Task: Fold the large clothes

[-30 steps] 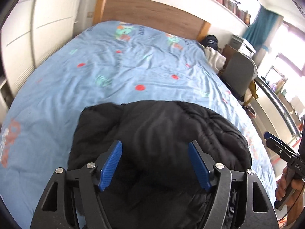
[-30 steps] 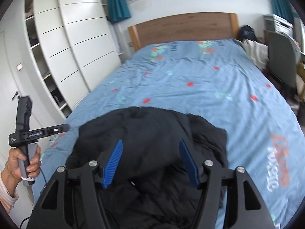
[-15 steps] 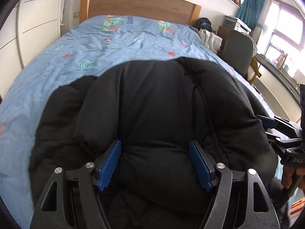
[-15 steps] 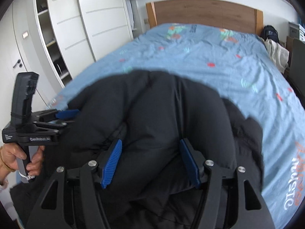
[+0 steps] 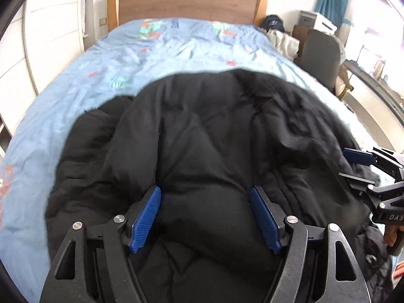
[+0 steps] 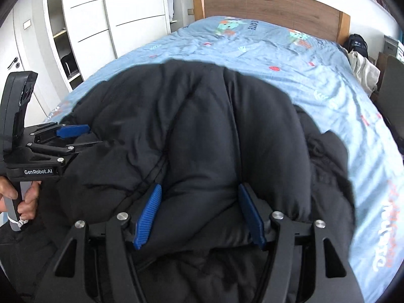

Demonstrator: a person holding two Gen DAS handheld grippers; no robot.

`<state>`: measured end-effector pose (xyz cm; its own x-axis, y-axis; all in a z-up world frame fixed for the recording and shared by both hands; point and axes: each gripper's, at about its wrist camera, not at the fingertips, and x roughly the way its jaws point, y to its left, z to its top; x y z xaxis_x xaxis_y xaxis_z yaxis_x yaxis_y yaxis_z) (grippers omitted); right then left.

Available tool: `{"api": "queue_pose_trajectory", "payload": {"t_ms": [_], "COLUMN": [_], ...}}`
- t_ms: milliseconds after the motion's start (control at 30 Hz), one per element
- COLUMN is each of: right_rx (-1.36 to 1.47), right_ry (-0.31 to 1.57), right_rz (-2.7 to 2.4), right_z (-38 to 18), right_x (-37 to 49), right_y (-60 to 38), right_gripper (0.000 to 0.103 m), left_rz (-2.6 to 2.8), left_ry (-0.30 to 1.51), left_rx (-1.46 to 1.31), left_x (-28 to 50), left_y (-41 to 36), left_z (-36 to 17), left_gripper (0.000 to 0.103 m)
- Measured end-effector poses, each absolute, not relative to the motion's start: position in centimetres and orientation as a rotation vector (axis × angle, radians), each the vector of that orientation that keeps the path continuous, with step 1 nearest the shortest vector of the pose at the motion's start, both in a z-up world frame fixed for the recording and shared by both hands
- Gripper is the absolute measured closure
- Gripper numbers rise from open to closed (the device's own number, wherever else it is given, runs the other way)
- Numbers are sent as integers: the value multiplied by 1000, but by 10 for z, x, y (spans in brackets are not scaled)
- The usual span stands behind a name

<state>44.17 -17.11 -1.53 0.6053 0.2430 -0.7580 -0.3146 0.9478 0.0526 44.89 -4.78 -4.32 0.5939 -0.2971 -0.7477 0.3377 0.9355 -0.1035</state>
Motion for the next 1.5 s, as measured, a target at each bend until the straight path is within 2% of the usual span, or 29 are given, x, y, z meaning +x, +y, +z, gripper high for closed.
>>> {"api": "queue_pose_trajectory", "payload": {"t_ms": [200,467,833,1167,1333,1433,1500], "right_rx": [-74,-41,23,69,93,127,147], "right_ry": [906,910,897,916,924,916,909], "right_rz": [322,275,214,134,85,38,-2], "right_z": [-28,-8,29,38,39,42,44], "right_x": [430,401,296,198,159,134,118], "right_y": [-180,-185,-203,-215,-227,-241,-253], "right_gripper": [41,41,41,41,41,41,35], "left_rz": [-354,-249,-153,-110,-93,-67,-32], "left_ry": [902,858,831,791,785,819,843], "left_rx": [50,99,142,137,101,54,21], "left_x": [435,399,310,239,211,198,189], "left_y": [-43,-35,-7,14,37,64,87], "left_z": [-59,-23,8,26,25,15,7], "left_gripper": [27,28,28,27,18,17,17]}}
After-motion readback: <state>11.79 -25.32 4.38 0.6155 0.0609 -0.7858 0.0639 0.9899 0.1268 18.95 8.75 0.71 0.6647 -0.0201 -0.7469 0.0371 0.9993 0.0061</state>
